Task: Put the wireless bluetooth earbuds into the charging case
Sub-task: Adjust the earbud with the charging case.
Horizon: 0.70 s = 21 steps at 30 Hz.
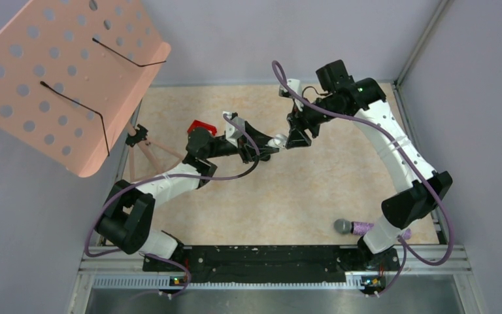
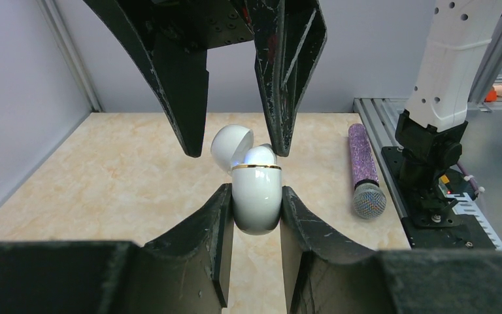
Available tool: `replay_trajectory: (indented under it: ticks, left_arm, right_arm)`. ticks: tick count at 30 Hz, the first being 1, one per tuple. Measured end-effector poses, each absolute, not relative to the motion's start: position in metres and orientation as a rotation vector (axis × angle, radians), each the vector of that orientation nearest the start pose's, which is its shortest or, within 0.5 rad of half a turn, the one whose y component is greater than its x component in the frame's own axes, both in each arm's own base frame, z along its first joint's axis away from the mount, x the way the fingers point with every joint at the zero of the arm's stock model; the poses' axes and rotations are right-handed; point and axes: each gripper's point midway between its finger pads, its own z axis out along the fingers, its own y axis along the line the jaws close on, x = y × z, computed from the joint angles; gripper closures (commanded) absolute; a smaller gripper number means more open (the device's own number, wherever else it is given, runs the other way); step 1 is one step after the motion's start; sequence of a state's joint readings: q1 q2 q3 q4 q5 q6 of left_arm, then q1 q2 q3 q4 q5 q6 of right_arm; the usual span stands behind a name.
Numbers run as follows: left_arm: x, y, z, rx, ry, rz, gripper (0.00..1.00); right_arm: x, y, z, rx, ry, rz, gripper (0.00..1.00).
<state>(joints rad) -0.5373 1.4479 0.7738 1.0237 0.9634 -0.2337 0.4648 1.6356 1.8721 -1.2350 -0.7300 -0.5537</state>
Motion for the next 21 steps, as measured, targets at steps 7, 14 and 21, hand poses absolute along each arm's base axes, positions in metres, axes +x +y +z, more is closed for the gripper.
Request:
replay_trajectory:
  ticks: [7, 14, 21]
  left_arm:
    - [0.2544, -0.3262, 0.2870, 1.072, 1.040, -1.218, 1.00]
    - [0.2543, -0.3262, 0.2867, 1.073, 1.040, -1.218, 1.00]
    - [0.2588, -0.3252, 0.2879, 1.045, 1.058, -1.213, 1.00]
  right_arm:
    - [0.2720, 0.2483, 0.2903, -1.367, 1.988, 0.881, 0.43]
    - [0.2729, 0.2515, 0.2920, -1.339, 2.000, 0.893, 0.43]
    - [0.2738, 0.2506, 0.2884, -1.334, 2.014, 0.885, 0.42]
